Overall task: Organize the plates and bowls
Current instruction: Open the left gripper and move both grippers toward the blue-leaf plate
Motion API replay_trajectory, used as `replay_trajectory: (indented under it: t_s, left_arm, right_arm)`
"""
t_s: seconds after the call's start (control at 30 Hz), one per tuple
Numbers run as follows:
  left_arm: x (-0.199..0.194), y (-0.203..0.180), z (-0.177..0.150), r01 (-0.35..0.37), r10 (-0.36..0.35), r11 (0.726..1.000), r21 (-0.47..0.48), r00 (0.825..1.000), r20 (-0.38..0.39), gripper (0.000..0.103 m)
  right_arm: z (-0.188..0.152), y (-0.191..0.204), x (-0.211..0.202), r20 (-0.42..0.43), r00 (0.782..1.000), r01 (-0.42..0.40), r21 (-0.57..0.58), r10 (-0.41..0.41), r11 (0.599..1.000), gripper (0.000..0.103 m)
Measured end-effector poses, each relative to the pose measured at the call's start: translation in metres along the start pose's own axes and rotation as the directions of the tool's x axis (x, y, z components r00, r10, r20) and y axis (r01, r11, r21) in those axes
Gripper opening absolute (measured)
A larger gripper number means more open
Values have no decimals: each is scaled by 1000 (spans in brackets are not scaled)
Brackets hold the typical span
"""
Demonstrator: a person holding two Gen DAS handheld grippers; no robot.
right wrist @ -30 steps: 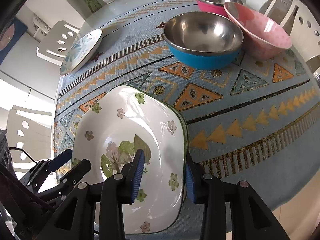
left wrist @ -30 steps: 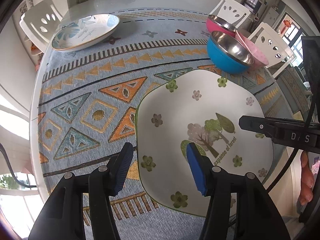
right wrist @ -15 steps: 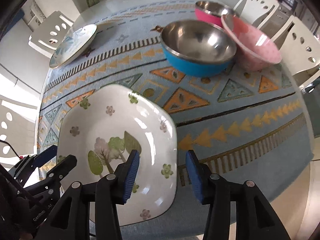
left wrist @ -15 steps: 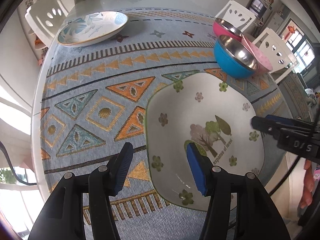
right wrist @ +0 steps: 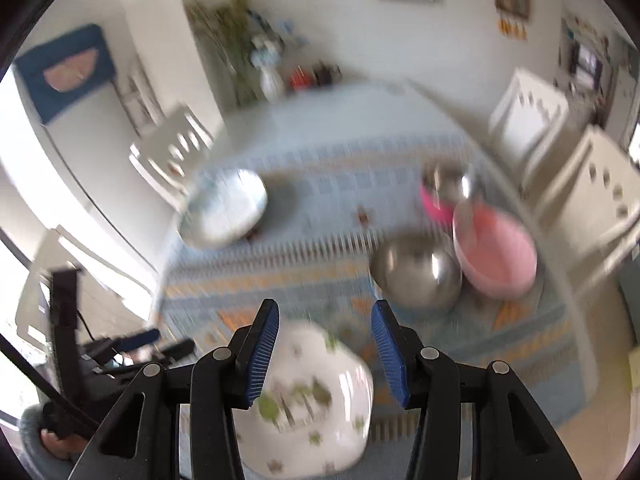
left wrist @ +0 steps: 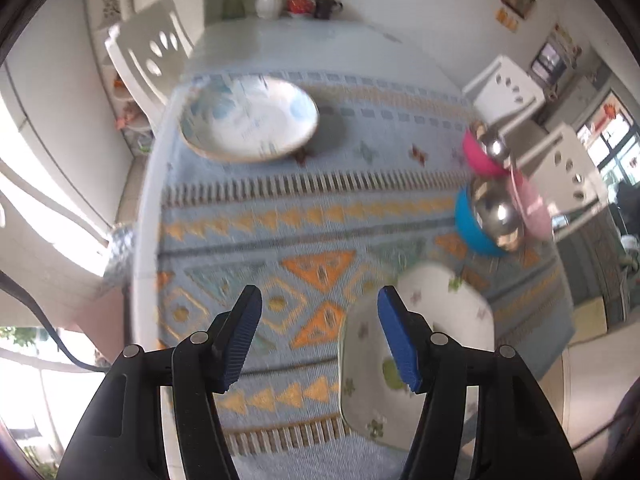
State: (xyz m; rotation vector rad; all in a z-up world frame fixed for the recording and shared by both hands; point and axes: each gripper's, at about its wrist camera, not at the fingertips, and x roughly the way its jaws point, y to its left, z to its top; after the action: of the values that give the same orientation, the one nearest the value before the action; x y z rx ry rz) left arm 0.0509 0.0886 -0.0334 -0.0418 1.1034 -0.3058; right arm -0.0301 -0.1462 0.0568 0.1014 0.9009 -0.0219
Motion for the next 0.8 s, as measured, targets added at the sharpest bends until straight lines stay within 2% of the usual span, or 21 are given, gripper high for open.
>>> replay_trajectory:
  t_s: [0.1,0.17,0.23,0.33,0.37,0.4,0.43,0.53,0.6,0.67,0.73,0.8]
  left_arm:
    - [-12,7,19,-27,28,1000,-11,998,50,60]
    - [-16,14,33,-29,30,999,-21,997,77,62]
    - [-16,25,50,-32,36,998,-45,995,94,62]
    - [-16,46,74,-50,63,993,-104,990,127,63]
    - [-14,54,80,-48,66,990,-131,989,135,65]
    - [-12,63,86,-45,69,985,-168,988,142,67]
    - [-9,73,93,-35,66,977,-209,987,145,67]
    - [15,100,116,-8,47,961,-275,989,138,67]
    - [36,108,128,-42,79,962,-270,989,124,67]
    - [66,114,141,-96,125,963,-253,987,103,67]
    - [98,120,152,-119,140,963,-244,988,72,67]
    - [125,126,162,-110,125,964,-243,991,47,67]
  right_arm:
    - [43,15,-32,134,990,-25,-63,33,998,47]
    - [71,27,-55,238,969,-51,-96,73,994,51]
    - [98,33,-70,330,935,-96,-107,127,990,60]
    - [128,35,-68,431,888,-140,-76,159,987,65]
    - [135,35,-62,440,882,-153,-68,167,986,66]
    - [141,35,-54,439,881,-166,-61,176,984,75]
    - [148,35,-35,413,890,-191,-52,195,980,81]
    - [150,34,24,293,915,-289,-1,277,957,81]
    - [150,37,73,184,938,-309,59,294,949,81]
    - [146,42,134,73,956,-291,109,284,951,81]
    - [138,49,195,-44,957,-276,152,285,949,81]
    - [131,53,234,-100,949,-277,194,300,941,80]
